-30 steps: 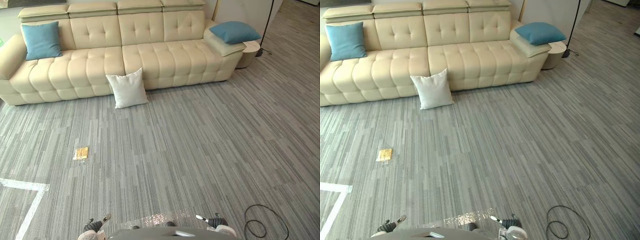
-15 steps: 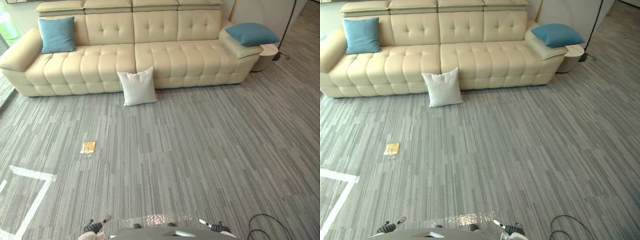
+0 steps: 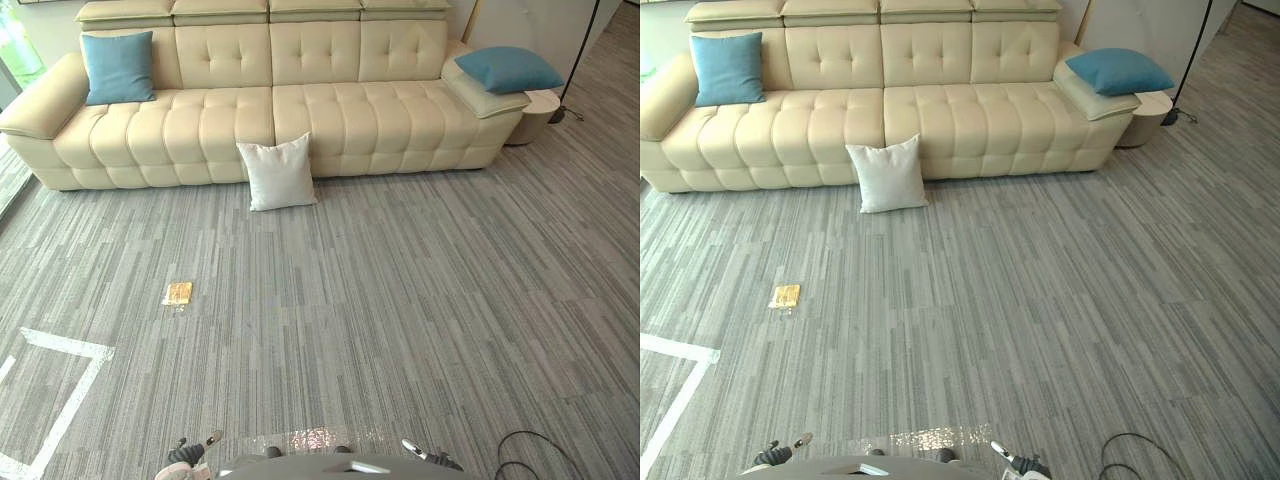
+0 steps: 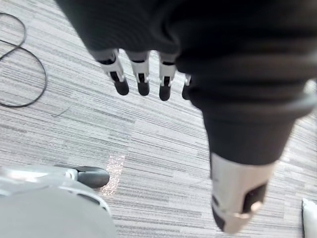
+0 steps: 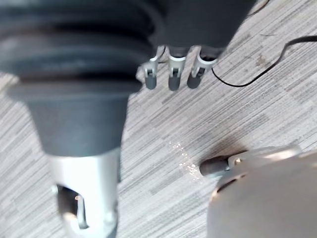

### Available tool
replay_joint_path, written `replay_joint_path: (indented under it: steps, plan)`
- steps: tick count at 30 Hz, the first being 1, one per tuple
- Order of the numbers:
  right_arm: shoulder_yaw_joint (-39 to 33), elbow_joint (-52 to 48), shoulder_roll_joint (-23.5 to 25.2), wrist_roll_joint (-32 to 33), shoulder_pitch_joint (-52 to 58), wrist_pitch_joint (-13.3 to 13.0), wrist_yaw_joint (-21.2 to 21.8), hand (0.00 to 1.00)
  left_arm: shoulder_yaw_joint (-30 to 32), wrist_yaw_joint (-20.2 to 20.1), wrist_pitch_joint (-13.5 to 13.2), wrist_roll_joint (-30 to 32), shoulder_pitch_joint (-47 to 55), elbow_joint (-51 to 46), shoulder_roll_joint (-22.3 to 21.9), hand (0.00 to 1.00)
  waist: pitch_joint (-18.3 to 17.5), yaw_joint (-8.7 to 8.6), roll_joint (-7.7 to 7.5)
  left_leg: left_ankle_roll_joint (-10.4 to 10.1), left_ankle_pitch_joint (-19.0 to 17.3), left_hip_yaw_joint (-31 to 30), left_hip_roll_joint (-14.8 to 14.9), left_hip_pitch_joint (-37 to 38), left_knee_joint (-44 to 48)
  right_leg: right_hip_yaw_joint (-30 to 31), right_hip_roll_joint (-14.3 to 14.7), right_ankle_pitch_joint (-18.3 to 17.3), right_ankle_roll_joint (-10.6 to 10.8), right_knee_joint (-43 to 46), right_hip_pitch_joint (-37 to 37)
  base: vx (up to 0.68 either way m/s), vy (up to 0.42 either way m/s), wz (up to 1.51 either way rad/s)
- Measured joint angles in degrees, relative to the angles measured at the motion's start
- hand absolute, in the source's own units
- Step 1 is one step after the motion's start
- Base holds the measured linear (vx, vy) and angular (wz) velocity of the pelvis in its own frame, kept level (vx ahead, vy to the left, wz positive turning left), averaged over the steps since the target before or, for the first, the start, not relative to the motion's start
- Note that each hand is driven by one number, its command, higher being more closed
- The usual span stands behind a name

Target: Pick up cushions and gather them together orderly.

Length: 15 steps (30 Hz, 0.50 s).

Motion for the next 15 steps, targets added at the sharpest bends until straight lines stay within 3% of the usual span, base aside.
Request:
replay_joint_path:
  steps: [9, 13, 14, 15]
  plan:
    - [-0.13, -0.17, 0.29, 0.58, -0.03, -0.06, 0.00, 0.00, 0.06, -0.02, 0.03, -0.01, -0.20, -0.65, 0.19, 0.00, 0.28, -0.02, -0.38, -0.76, -0.74, 0.32, 0.37, -1.22, 1.08, -0.01, 0.18, -0.69, -0.40, 0.73, -0.51, -0.01, -0.006, 0.00]
    - [-0.09, -2.63, 1.08, 1.81, 0.03, -0.13, 0.03, 0.00, 0.06, -0.05, 0.09, -0.09, -1.35, -1.83, 0.51, 0.00, 2.65, -0.09, -0.54, -2.10, -7.41, 1.94, 2.89, -7.17, 16.15, -0.88, 0.11, -4.23, -1.11, 6.00, -1.39, 0.00, -0.040, 0.16]
    - [0.73, -3.84, 1.20, 2.01, 0.14, -0.10, -0.02, 0.00, 0.21, -0.10, 0.16, -0.16, -1.95, -3.49, 0.58, 0.00, 2.87, -0.11, -0.80, -3.16, -8.81, 3.91, 4.85, -12.64, 28.56, -1.27, -0.34, -8.02, -1.76, 10.16, -3.38, -0.04, -0.043, 0.26]
    - [0.93, -4.31, 1.21, 2.10, 0.11, -0.10, 0.00, 0.00, 0.27, -0.09, 0.15, -0.23, -2.05, -3.84, 0.59, 0.00, 3.17, 0.21, -0.90, -3.38, -8.59, 4.12, 5.46, -15.15, 33.47, -1.19, -0.70, -8.58, -1.76, 11.27, -3.48, -0.02, -0.017, 0.18]
